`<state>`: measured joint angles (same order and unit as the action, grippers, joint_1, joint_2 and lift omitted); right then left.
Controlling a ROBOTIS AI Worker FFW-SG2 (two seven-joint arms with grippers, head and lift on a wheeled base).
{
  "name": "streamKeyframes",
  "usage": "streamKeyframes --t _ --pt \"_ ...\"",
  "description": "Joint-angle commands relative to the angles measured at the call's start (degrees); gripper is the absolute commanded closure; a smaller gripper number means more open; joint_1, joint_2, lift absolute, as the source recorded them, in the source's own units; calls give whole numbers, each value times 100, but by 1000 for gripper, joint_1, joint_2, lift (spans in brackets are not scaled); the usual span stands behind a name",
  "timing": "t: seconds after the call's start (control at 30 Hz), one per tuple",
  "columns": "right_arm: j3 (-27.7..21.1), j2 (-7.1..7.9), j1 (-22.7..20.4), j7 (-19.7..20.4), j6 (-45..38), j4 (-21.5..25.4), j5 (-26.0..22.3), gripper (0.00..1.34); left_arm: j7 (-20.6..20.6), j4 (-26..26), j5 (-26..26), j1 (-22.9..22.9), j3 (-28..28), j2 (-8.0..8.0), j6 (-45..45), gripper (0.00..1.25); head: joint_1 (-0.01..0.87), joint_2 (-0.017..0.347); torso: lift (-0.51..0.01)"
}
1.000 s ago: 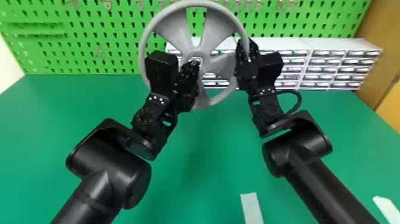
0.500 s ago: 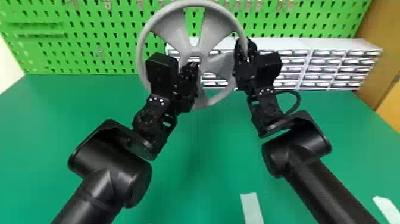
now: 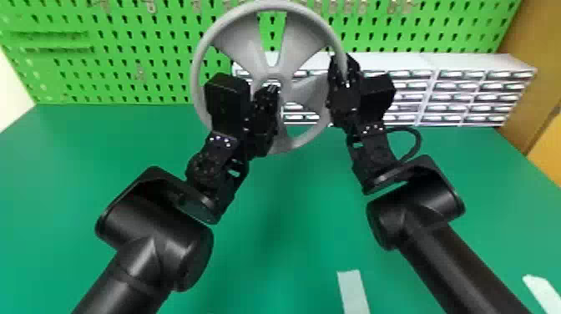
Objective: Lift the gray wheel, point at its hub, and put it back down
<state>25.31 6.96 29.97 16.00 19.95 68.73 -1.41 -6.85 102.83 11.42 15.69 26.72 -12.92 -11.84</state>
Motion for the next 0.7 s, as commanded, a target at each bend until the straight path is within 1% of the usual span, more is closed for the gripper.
streamKeyframes --t 0.0,0.67 --pt "0 -2 0 0 0 0 0 1326 8 0 0 4 9 0 15 1219 692 48 -88" --pt "0 7 0 0 0 0 0 1326 70 -17 0 13 18 0 33 1219 692 48 -88"
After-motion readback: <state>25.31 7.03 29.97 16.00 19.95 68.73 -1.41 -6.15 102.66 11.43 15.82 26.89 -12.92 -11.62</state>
